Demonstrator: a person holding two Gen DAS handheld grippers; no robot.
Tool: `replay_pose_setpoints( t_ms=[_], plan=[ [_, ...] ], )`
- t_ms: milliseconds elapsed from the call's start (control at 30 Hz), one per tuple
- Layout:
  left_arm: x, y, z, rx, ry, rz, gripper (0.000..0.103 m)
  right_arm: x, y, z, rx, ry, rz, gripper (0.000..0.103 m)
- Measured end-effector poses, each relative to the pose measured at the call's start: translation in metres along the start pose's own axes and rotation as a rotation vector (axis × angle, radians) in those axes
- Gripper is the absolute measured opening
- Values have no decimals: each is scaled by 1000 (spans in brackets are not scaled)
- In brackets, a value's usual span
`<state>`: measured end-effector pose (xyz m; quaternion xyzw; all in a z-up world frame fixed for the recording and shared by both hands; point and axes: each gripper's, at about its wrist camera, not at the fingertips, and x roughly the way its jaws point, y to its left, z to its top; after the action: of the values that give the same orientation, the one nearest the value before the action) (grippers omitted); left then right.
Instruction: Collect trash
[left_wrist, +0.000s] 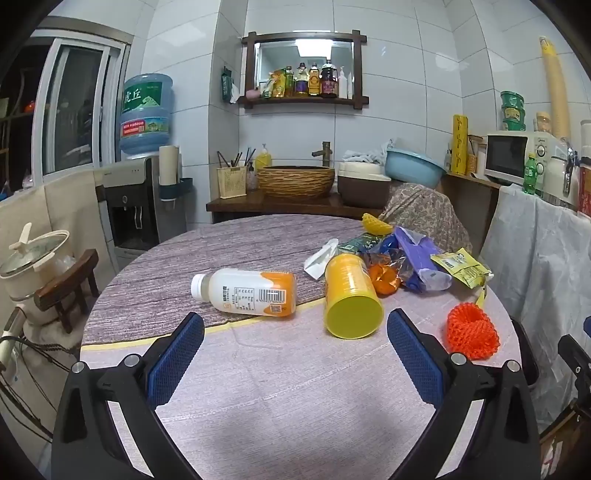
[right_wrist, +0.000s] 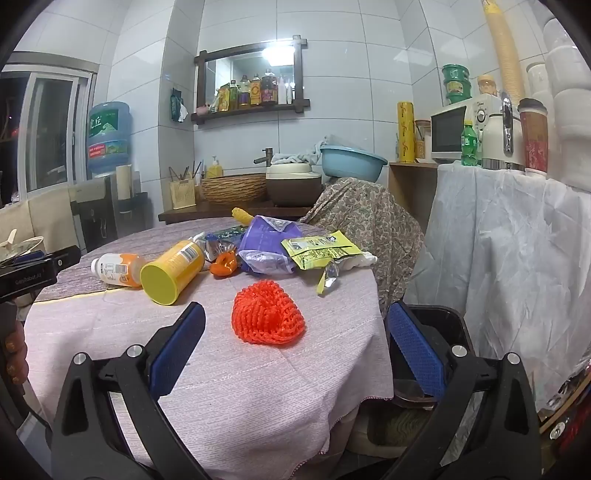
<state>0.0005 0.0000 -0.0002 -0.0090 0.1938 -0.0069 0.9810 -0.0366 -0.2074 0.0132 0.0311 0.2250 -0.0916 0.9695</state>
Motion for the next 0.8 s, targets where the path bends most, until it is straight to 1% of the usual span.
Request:
replay_pose_setpoints(
  t_ms=[133,167,300,367,400,567,600,800],
  plan=[
    [-1,-2,-1,12,17,-5,98,-1,2,1,-3,3,3,98],
    [-3,-2,-2,13,6,-1,98,-2,3,2,-4,3,3,98],
    [-6,7,3,6,13,-8,98,0,2,2,6,4,1,98],
    [-7,5,2,10,14,-6,98,-5,3,4,6,2,1,98],
    [-2,9,2,9,16,-5,98,-5,3,4,7,4,1,98],
    [1,0,1,16,23,8,98,-5,5,11,9,5,2,98],
    [1,1,1,16,23,8,98,-1,3,5,10,6,2,98],
    [2,1,0,14,22,8,98,0,2,5,8,7,3,98]
  ],
)
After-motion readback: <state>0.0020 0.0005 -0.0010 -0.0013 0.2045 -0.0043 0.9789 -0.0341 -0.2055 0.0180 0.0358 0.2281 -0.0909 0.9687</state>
